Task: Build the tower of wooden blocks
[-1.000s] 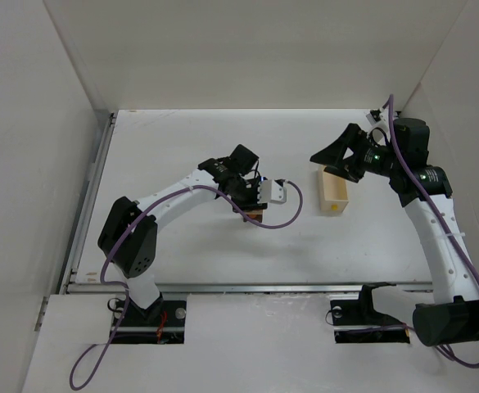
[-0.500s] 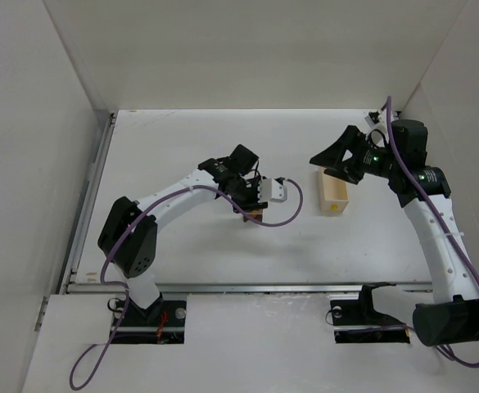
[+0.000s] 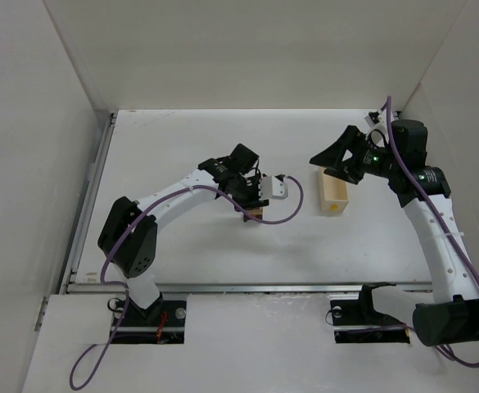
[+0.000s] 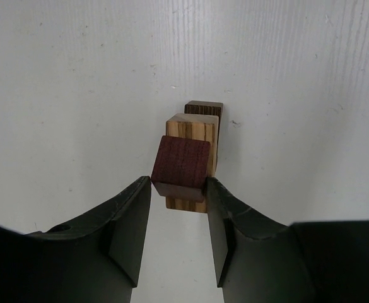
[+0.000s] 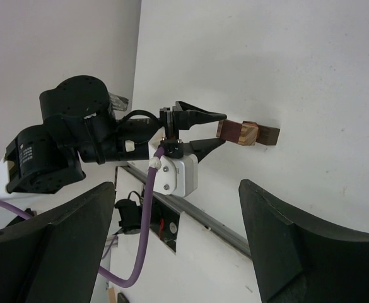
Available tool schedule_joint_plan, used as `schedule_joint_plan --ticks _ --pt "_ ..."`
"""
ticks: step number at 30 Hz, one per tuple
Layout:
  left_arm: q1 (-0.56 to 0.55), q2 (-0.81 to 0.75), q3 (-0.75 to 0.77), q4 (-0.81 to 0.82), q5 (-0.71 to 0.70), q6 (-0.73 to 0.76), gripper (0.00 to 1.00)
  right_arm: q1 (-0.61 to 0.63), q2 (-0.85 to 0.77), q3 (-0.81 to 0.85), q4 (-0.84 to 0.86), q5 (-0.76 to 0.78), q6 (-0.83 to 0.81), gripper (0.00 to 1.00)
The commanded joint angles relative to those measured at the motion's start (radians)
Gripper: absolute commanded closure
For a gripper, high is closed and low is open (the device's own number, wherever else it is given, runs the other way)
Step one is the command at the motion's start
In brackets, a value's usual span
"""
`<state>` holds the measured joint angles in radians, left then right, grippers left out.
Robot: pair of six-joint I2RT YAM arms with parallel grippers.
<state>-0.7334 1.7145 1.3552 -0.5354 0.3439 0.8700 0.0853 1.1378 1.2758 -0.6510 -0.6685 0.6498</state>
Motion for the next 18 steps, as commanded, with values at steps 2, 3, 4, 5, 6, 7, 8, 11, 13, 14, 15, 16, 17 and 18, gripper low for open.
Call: schedule_joint_plan --ticks 2,3,4,5,6,7,8,11,13,14,15,16,17,18 --pt "-0.003 -0.019 0.022 0.008 0.004 -0.022 0.63 -0.005 -0.015 0.005 0.016 0.003 -0.019 0.15" --pt "-0.003 -0.019 0.022 -0.004 0.015 -0.01 0.63 -0.005 -0.015 0.005 0.016 0.003 -0.019 0.15" --pt "-0.003 -0.019 0.022 -0.005 0.015 -0.009 0.63 -0.005 -0.015 0.005 0.016 0.003 -0.019 0.15" --pt "-0.003 -0.019 0.022 -0.005 0.015 0.0 0.63 -0.005 -0.015 0.005 0.016 0.003 -0.019 0.15" --pt "-0.003 -0.019 0.022 -0.014 0.015 0.0 0.63 -0.005 -0.015 0.005 0.016 0.003 -0.019 0.15" --pt "-0.003 -0.019 0.022 -0.014 0.015 0.0 0.63 -0.005 -0.015 0.005 0.016 -0.006 -0.019 0.15" --pt "-0.003 -0.019 0.022 -0.023 0.015 0.009 0.63 -0.005 -0.015 0.005 0.016 -0.006 -0.019 0.15" --pt "-0.003 -0.019 0.022 -0.032 0.024 0.018 0.63 -0.005 -0.015 0.005 0.016 -0.006 -0.019 0.15" --pt "-0.003 -0.019 0.022 -0.043 0.035 0.018 0.63 -0.005 -0.015 0.005 0.016 -0.006 -0.019 0.15" --pt "-0.003 -0.019 0.022 -0.043 0.035 0.018 0.63 -0.005 -0.015 0.005 0.016 -0.006 -0.019 0.15" --pt "-0.003 -0.019 0.022 -0.052 0.035 0.018 0.64 -0.005 -0.015 0.005 0.016 -0.006 -0.019 0.15" --pt "-0.003 -0.019 0.022 -0.052 0.035 0.018 0.64 -0.005 -0.015 0.005 0.016 -0.006 -0.019 0.15" --pt "-0.003 -0.029 0.022 -0.052 0.044 0.018 0.64 -0.005 -0.015 0.005 0.016 -0.006 -0.019 0.15" --pt "-0.003 -0.029 0.022 -0.052 0.044 0.027 0.64 -0.005 -0.015 0.005 0.016 -0.006 -0.019 0.15"
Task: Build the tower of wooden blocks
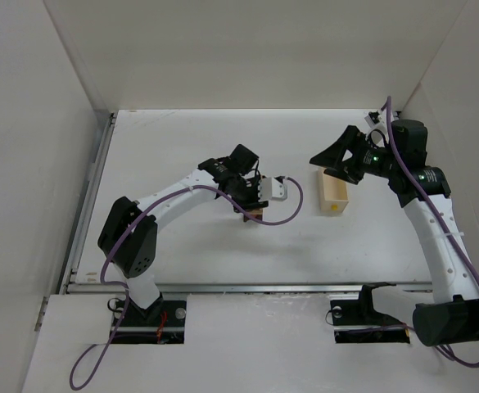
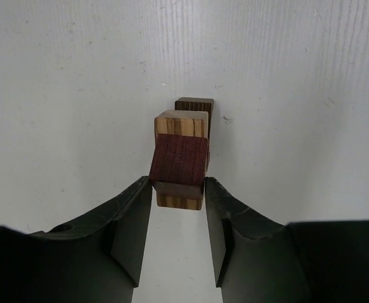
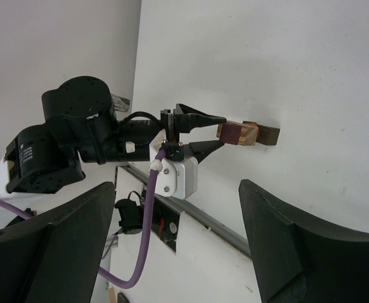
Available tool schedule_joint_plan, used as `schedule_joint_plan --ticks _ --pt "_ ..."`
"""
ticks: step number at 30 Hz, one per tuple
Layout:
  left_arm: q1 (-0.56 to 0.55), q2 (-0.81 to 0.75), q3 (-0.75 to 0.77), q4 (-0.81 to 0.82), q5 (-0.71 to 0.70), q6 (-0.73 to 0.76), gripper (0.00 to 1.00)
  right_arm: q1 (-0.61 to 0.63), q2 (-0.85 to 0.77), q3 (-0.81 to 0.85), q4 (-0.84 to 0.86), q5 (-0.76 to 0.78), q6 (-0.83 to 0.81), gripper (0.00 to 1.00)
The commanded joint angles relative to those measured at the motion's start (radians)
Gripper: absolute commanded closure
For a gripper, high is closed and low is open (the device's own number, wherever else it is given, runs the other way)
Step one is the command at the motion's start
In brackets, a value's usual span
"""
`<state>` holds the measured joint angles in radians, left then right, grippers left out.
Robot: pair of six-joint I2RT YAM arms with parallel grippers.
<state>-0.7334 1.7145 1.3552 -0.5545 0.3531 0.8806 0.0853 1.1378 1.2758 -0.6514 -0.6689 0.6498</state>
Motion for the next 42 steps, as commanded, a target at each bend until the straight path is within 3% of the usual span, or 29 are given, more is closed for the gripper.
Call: schedule_joint_plan --ticks 1,13,42 --pt "-0.003 -0.029 0.022 -0.042 0.035 0.017 0.64 -0.005 -0.015 0.005 0.016 -0.006 -0.019 0.15" --pt "-0.003 -0.029 0.013 0.04 -0.035 -0.055 0.64 -0.005 -0.015 0.005 0.016 -0.006 -0.019 0.15" --pt "-0.003 -0.029 -0.007 -0.022 0.004 -0.035 0.64 -0.005 -0.015 0.005 0.016 -0.006 -0.029 0.15"
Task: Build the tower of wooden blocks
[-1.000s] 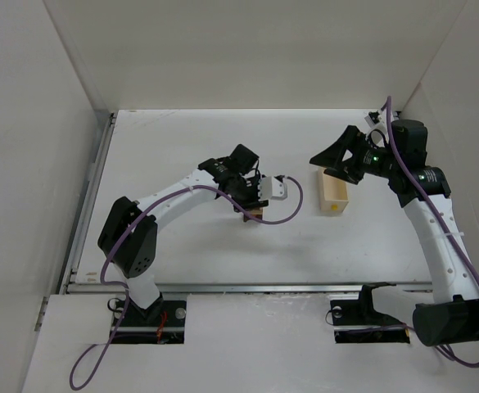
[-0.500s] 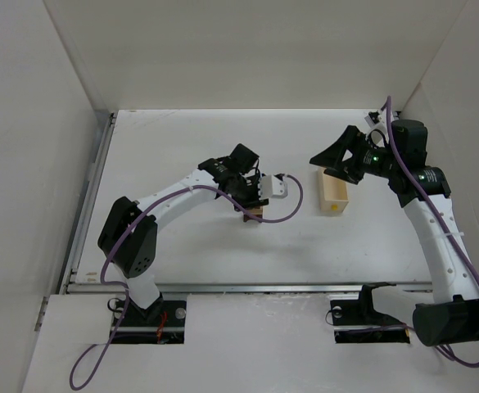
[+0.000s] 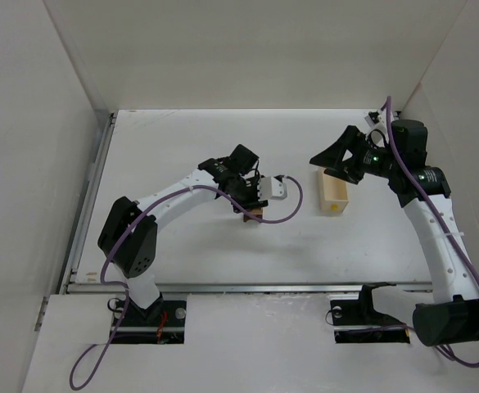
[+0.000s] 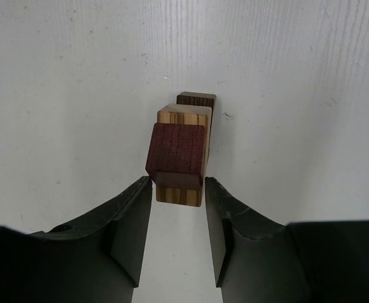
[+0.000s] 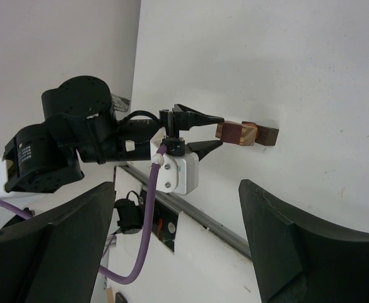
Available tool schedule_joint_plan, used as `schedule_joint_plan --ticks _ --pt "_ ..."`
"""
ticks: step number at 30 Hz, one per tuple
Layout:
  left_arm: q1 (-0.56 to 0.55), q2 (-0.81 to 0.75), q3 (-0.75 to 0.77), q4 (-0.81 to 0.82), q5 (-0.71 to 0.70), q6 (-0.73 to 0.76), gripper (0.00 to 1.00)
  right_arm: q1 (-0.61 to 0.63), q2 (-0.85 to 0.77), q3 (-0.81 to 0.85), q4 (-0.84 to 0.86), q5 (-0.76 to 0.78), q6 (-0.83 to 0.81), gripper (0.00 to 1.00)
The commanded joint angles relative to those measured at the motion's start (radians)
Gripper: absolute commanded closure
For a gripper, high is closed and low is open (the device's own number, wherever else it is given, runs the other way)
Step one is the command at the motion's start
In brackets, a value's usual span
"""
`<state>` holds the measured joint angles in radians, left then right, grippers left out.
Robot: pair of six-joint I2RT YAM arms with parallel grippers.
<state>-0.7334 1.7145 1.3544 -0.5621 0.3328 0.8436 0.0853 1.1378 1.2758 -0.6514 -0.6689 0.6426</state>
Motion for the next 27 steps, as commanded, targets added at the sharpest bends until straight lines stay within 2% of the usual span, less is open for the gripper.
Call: schedule_joint_plan --ticks 1,5,11,17,23,27 --pt "-0.003 -0.029 -0.006 -0.015 0.025 0.002 0.64 -0.005 -0.015 0.005 0.016 -0.006 -0.021 0.15" --pt "-0.003 -0.029 -0.006 -0.015 0.015 0.002 0.63 -0.005 -0.015 0.005 0.016 -0.006 -0.021 0.15" --pt "-0.003 -0.038 0.005 -0.015 0.006 0.002 0.54 -0.005 -0.015 0.005 0.016 -0.006 -0.021 0.15" --pt "0.026 -0.101 0.015 -0.027 0.037 0.002 0.53 -0.005 -0.015 0.005 0.016 -0.006 -0.021 0.15" --pt "0.072 -0.199 -0.037 -0.036 0.048 -0.026 0.53 -0.005 0.008 -0.015 -0.053 0.12 -0.069 0.15" --pt "0.085 -0.254 -0.096 0.002 -0.056 -0.124 0.53 -0.005 0.017 -0.024 -0.086 0.282 -0.08 0.15"
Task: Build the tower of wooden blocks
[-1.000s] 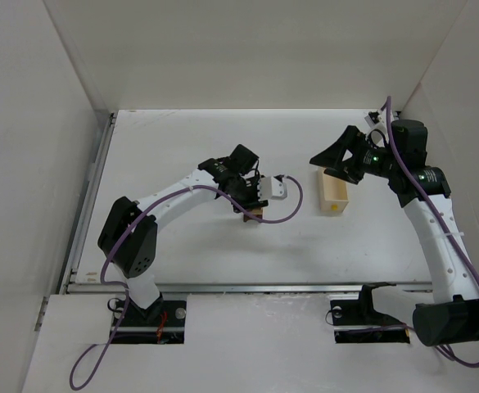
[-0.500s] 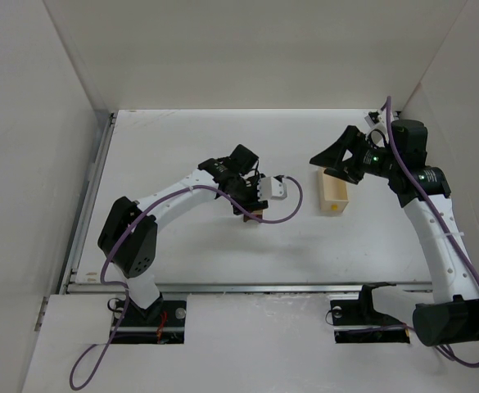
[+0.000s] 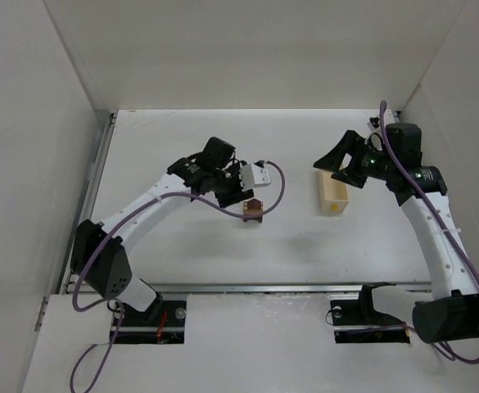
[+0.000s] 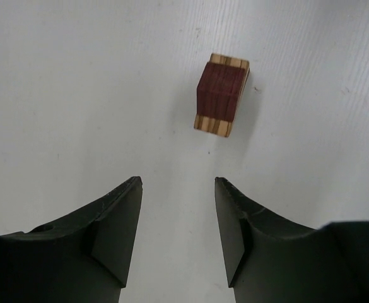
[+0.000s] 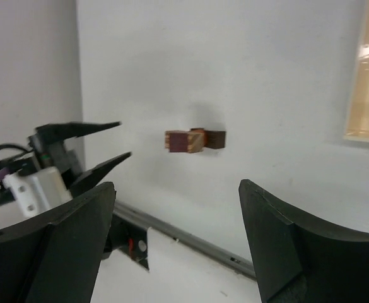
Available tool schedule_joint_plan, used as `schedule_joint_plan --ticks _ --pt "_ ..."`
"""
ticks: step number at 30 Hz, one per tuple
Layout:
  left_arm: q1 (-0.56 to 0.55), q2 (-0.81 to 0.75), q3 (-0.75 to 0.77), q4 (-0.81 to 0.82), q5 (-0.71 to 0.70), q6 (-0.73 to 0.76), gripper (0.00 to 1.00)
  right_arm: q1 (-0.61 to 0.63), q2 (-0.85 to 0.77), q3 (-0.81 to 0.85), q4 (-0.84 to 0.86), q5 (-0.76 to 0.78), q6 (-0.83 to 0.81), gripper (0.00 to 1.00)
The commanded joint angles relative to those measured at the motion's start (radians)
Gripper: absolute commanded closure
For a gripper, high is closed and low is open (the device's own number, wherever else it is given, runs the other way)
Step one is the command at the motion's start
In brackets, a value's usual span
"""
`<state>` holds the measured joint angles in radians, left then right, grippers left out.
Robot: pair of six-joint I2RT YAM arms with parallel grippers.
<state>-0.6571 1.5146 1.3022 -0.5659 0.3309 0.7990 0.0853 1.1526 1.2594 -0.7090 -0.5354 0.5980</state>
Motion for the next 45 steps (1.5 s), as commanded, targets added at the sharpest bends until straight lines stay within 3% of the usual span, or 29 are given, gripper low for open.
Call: schedule_joint_plan --ticks 1,9,19,30,45 --pt "0.008 -0.065 -0.085 0.045 -0.087 -0.111 0.53 0.025 0.012 -0.018 -0.029 0.181 -0.035 0.15" --pt "0.027 -0.152 -0.26 0.233 -0.364 -0.43 0.52 0.205 0.117 -0.045 -0.007 0.35 -0.015 0.16" --pt "0.036 -0.183 -0.342 0.317 -0.566 -0.576 0.44 0.35 0.225 0.015 0.023 0.462 0.013 0.16" --pt "0.036 -0.192 -0.362 0.354 -0.645 -0.609 0.42 0.501 0.412 0.103 0.045 0.545 0.042 0.16" --pt "0.054 -0.211 -0.38 0.373 -0.668 -0.609 0.38 0.551 0.51 0.121 0.045 0.577 0.069 0.16"
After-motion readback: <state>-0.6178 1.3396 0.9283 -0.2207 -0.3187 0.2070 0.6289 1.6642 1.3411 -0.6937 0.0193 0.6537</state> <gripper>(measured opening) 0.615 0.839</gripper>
